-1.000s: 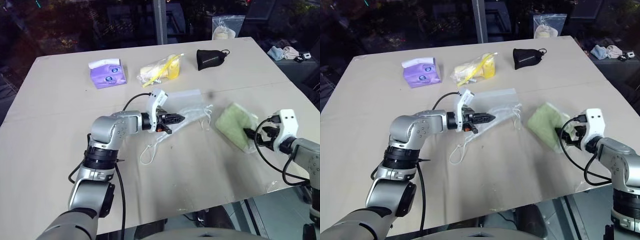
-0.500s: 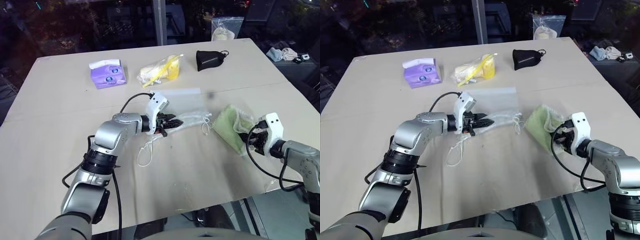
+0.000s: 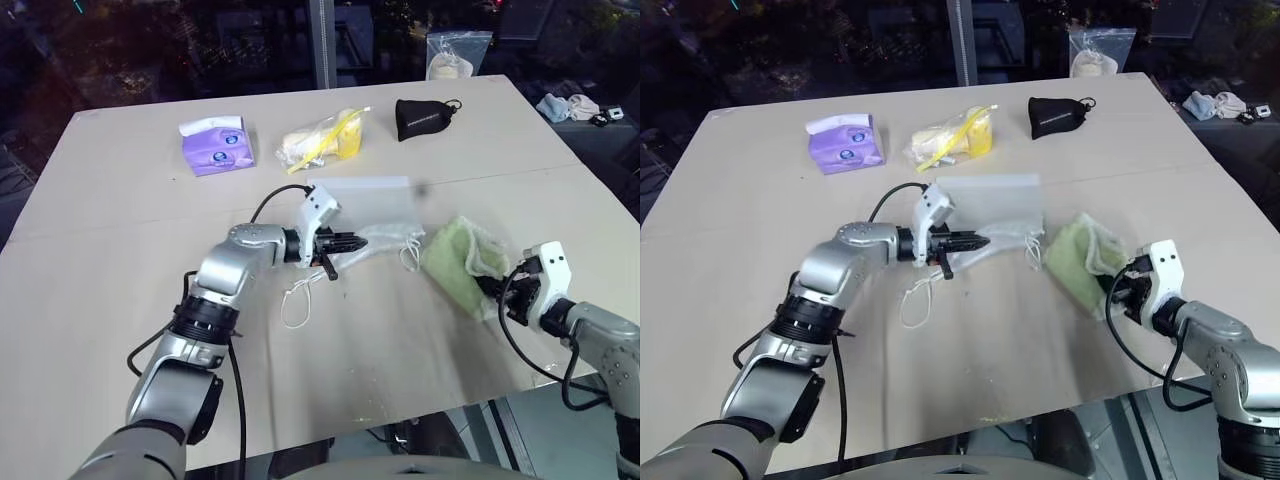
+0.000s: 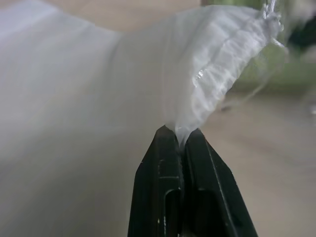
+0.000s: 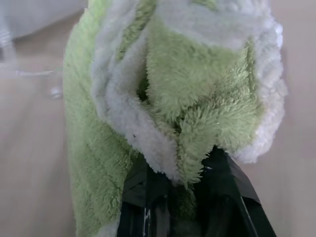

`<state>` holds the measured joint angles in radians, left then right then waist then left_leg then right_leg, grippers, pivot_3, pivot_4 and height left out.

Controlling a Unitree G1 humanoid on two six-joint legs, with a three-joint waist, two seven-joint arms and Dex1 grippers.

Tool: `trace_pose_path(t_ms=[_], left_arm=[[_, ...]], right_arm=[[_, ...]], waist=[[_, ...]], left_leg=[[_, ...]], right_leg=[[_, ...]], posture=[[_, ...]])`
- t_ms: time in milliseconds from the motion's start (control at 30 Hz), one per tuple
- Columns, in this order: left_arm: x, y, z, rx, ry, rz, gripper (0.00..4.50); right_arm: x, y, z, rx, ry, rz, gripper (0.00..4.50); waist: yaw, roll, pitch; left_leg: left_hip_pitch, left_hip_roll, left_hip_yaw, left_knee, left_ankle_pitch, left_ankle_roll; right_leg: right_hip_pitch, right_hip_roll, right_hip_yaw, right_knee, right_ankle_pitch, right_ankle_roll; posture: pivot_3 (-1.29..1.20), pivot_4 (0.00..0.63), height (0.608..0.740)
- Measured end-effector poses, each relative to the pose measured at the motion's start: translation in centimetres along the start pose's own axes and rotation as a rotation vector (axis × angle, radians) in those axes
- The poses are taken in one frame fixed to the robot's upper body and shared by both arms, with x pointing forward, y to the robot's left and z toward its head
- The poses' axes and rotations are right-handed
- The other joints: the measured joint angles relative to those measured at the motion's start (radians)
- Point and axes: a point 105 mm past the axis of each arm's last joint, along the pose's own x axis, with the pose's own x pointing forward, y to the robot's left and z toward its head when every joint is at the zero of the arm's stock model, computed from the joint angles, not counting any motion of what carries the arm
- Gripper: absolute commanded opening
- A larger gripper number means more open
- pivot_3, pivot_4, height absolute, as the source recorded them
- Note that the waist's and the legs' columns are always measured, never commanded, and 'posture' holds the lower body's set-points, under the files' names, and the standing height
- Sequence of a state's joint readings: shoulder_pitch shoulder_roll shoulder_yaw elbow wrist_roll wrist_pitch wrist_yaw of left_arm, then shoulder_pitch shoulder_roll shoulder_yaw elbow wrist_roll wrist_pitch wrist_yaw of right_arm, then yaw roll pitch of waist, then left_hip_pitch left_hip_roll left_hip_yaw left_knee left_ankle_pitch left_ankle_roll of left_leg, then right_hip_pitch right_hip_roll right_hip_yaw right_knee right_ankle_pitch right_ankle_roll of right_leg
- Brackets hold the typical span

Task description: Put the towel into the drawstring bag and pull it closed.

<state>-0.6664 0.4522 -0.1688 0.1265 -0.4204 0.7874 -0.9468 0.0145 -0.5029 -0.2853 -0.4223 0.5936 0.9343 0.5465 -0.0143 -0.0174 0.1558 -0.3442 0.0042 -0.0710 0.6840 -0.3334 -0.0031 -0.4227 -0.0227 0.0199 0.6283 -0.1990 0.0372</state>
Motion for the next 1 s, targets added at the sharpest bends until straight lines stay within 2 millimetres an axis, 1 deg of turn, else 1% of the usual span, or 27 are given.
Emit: trace_pose_path(t_ms=[33, 100, 133, 167, 233, 267, 300, 333, 367, 400, 433, 467, 500, 533, 567, 600, 633, 667, 700, 767, 833, 967, 1000], left_arm=[[-0.2, -0.2, 0.5, -0.051, -0.005, -0.019, 0.04], [-0.6, -0.4, 1.8, -0.125, -0.023, -0.046, 0.04], [-0.7, -0.4, 2.6, -0.181, -0.041, -0.061, 0.04], [-0.7, 0.0, 3.8, -0.214, -0.072, -0.045, 0.04], [-0.9, 1.1, 4.6, -0.156, -0.087, 0.03, 0.04], [-1.3, 2.2, 4.8, -0.042, -0.073, 0.119, 0.04], [-1.3, 2.4, 4.8, -0.016, -0.071, 0.133, 0.04], [-2.1, 4.2, 4.8, 0.253, -0.007, 0.272, 0.04], [-2.5, 4.5, 4.9, 0.479, 0.053, 0.309, 0.04], [-2.7, 3.6, 4.4, 0.406, 0.073, 0.245, 0.04], [-2.9, 2.2, 3.7, 0.243, 0.06, 0.137, 0.04], [-2.7, -0.5, 2.5, 0.093, 0.079, -0.023, 0.04], [-2.5, -1.0, 1.9, 0.075, 0.099, -0.048, 0.04], [-1.8, -0.7, 0.8, 0.104, 0.147, -0.011, 0.04], [-1.1, -0.2, 0.0, 0.027, 0.155, 0.016, 0.04], [-0.7, -0.4, 0.5, -0.12, 0.094, -0.009, 0.04], [-0.5, -0.8, 1.2, -0.156, 0.067, -0.041, 0.04], [-0.8, -0.9, 1.9, -0.044, 0.073, -0.036, 0.04], [-1.5, -0.3, 2.3, 0.071, 0.093, 0.003, 0.04], [-1.8, 0.1, 2.6, 0.107, 0.088, 0.024, 0.04], [-1.5, -0.3, 2.7, 0.121, 0.074, 0.001, 0.04], [-0.8, -0.4, 2.7, 0.12, 0.062, 0.004, 0.04], [-0.7, -0.4, 2.6, 0.12, 0.066, 0.012, 0.04]], right_arm=[[-0.3, 0.6, 0.0, 0.017, -0.017, 0.035, 0.0], [-1.1, 2.0, 0.7, 0.053, -0.088, 0.117, 0.0], [-1.8, 2.7, 1.3, 0.073, -0.133, 0.158, 0.0], [-2.9, 3.4, 2.0, 0.075, -0.178, 0.196, 0.0], [-3.7, 3.6, 2.1, 0.066, -0.192, 0.199, 0.0], [-4.0, 3.6, 1.9, 0.061, -0.186, 0.191, 0.0], [-4.1, 3.6, 1.9, 0.061, -0.185, 0.189, 0.0], [-4.6, 3.2, 1.2, 0.077, -0.168, 0.16, 0.0], [-4.9, 3.2, 1.0, 0.084, -0.171, 0.148, 0.0], [-5.0, 3.4, 1.1, 0.08, -0.177, 0.154, 0.0], [-5.1, 3.7, 1.1, 0.077, -0.183, 0.162, 0.0], [-5.4, 4.3, 1.2, 0.078, -0.195, 0.181, 0.0], [-5.4, 4.5, 1.4, 0.077, -0.201, 0.192, 0.0], [-5.5, 4.9, 1.7, 0.07, -0.215, 0.208, 0.0], [-5.6, 5.6, 2.0, 0.06, -0.228, 0.234, 0.0], [-5.8, 6.2, 2.1, 0.056, -0.234, 0.253, 0.0], [-5.8, 6.6, 2.1, 0.057, -0.236, 0.266, 0.0], [-5.8, 7.0, 2.1, 0.05, -0.236, 0.277, 0.0], [-6.0, 7.3, 2.3, 0.037, -0.239, 0.281, 0.0], [-6.0, 7.2, 2.1, 0.044, -0.233, 0.274, 0.0], [-5.9, 7.4, 2.1, 0.034, -0.226, 0.276, 0.0], [-5.3, 9.2, 2.5, -0.032, -0.216, 0.333, 0.0], [-4.7, 9.5, 2.8, -0.057, -0.221, 0.339, 0.0]], waist=[[0.0, 0.0, 0.0], [0.0, 0.001, 0.001], [0.001, 0.002, 0.001], [0.002, 0.002, 0.001], [0.003, 0.002, 0.001], [0.0, 0.002, 0.001], [0.0, 0.002, 0.001], [-0.003, 0.002, 0.001], [0.001, 0.002, 0.001], [0.0, 0.003, 0.002], [-0.001, 0.004, 0.002], [-0.003, 0.006, 0.003], [-0.001, 0.006, 0.003], [0.003, 0.006, 0.003], [0.006, 0.006, 0.004], [0.012, 0.004, 0.005], [0.013, 0.001, 0.007], [0.008, -0.001, 0.008], [0.002, 0.001, 0.007], [-0.002, 0.004, 0.005], [0.0, 0.004, 0.006], [0.002, 0.004, 0.006], [0.0, 0.003, 0.005]], left_leg=[[0.0, 0.0, -0.001, 0.0, 0.0, 0.0], [0.0, 0.0, -0.002, 0.0, 0.0, 0.0], [0.0, -0.001, -0.003, 0.0, 0.0, 0.0], [0.0, -0.001, -0.003, 0.001, 0.0, 0.0], [0.0, -0.001, -0.004, 0.001, 0.0, 0.0], [0.001, -0.001, -0.003, 0.001, 0.0, 0.0], [0.001, -0.001, -0.003, 0.001, 0.0, 0.0], [0.002, -0.001, -0.002, -0.001, 0.001, -0.001], [0.001, -0.001, -0.002, -0.001, 0.002, -0.004], [0.001, -0.001, -0.002, -0.001, 0.0, -0.001], [0.0, -0.001, -0.002, -0.001, 0.0, 0.0], [0.001, -0.001, -0.002, -0.001, -0.001, 0.001], [0.001, -0.002, -0.003, -0.001, -0.001, 0.001], [0.0, -0.003, -0.003, -0.001, -0.001, 0.001], [0.0, -0.004, -0.004, 0.001, -0.001, 0.001], [-0.002, -0.004, -0.006, 0.003, -0.001, 0.001], [-0.003, -0.004, -0.007, 0.004, -0.001, 0.001], [-0.002, -0.004, -0.006, 0.004, -0.001, 0.001], [0.0, -0.004, -0.004, 0.002, -0.001, 0.001], [0.001, -0.004, -0.002, 0.001, -0.001, 0.001], [0.0, -0.004, -0.003, 0.001, -0.001, 0.001], [0.0, -0.004, -0.004, 0.001, -0.001, 0.001], [0.0, -0.004, -0.004, 0.001, -0.001, 0.001]], right_leg=[[0.0, 0.0, 0.0, 0.0, 0.0, 0.0], [0.0, 0.0, -0.001, 0.0, 0.0, 0.0], [0.0, 0.0, -0.002, 0.001, 0.0, 0.0], [0.0, 0.0, -0.002, 0.001, 0.0, 0.0], [0.001, -0.001, -0.003, 0.0, 0.0, 0.0], [0.001, -0.001, -0.002, 0.0, 0.0, 0.0], [0.001, -0.001, -0.001, 0.0, 0.0, 0.0], [0.001, 0.0, 0.002, 0.0, 0.0, 0.0], [0.0, 0.001, 0.003, 0.0, 0.0, 0.0], [0.0, 0.001, 0.003, 0.0, 0.0, 0.0], [0.0, 0.0, 0.003, 0.0, 0.0, 0.0], [0.0, -0.001, 0.001, 0.0, -0.001, 0.002], [0.0, -0.002, 0.001, 0.0, -0.002, 0.003], [0.0, -0.002, 0.0, 0.0, -0.002, 0.003], [0.0, -0.003, 0.0, 0.0, -0.002, 0.003], [0.0, -0.003, -0.003, 0.0, -0.002, 0.003], [0.0, -0.003, -0.003, 0.0, -0.002, 0.003], [0.0, -0.002, -0.003, 0.0, -0.002, 0.003], [0.001, -0.002, 0.0, 0.001, -0.002, 0.003], [0.001, -0.002, 0.003, 0.001, -0.002, 0.003], [0.0, -0.002, 0.002, 0.0, -0.002, 0.003], [0.0, -0.002, 0.001, 0.0, -0.002, 0.003], [0.001, -0.002, 0.001, 0.0, -0.002, 0.003]], posture=[[0.0, 0.15, 0.74], [0.0, 0.15, 0.74], [0.0, 0.15, 0.74], [0.0, 0.15, 0.74], [0.0, 0.15, 0.74], [0.0, 0.15, 0.74], [0.0, 0.15, 0.74], [0.0, 0.15, 0.74], [0.0, 0.15, 0.74], [0.0, 0.15, 0.74], [0.0, 0.15, 0.74], [0.0, 0.15, 0.74], [0.0, 0.15, 0.74], [0.0, 0.15, 0.74], [0.0, 0.15, 0.74], [0.0, 0.15, 0.74], [0.0, 0.15, 0.74], [0.0, 0.15, 0.74], [0.0, 0.15, 0.74], [0.0, 0.15, 0.74], [0.0, 0.15, 0.74], [0.0, 0.15, 0.74], [0.0, 0.15, 0.74]])
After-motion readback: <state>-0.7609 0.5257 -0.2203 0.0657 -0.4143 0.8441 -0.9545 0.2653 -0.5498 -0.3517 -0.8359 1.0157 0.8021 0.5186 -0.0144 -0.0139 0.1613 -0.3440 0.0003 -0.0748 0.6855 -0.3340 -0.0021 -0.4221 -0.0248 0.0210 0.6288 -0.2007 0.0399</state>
